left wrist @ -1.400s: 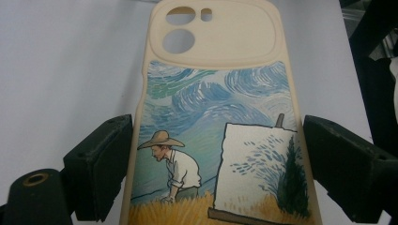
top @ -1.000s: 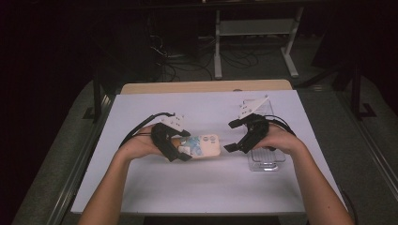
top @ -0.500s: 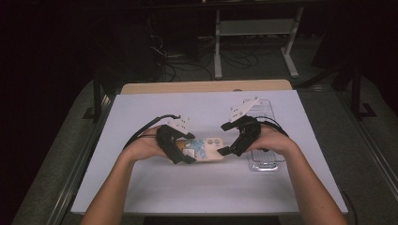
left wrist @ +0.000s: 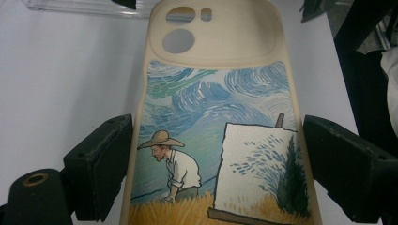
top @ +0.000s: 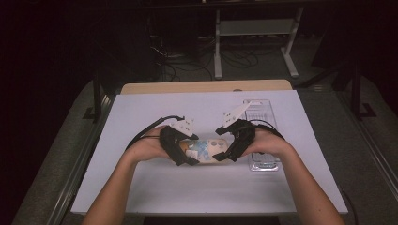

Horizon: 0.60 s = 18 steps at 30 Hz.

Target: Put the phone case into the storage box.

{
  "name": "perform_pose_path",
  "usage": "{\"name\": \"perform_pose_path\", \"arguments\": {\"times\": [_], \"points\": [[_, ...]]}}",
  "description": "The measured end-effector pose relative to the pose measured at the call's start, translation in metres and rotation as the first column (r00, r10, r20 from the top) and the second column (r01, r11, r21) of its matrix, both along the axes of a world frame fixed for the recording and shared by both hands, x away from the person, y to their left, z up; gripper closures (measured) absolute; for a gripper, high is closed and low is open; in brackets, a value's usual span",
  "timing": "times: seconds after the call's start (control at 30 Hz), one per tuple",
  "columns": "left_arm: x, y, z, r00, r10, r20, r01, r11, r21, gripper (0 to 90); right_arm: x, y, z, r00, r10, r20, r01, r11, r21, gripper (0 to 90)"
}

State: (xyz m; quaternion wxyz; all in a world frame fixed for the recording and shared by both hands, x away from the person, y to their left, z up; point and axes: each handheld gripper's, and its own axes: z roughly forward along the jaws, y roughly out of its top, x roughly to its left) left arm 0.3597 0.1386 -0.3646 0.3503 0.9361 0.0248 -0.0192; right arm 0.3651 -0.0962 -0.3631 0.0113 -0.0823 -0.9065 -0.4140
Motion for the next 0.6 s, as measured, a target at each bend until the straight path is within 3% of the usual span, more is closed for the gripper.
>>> {"name": "perform_pose_path", "arguments": {"times": [0.6], "points": [[-0.005,-0.006,0.002,0.9990,-0.030,0.034,0.030,0.9995,0.012,11.5,-0.003,0.023,-0.014,0.9981,0.062,0.003,-0.062,0.9963,-0.060,0.5]]}}
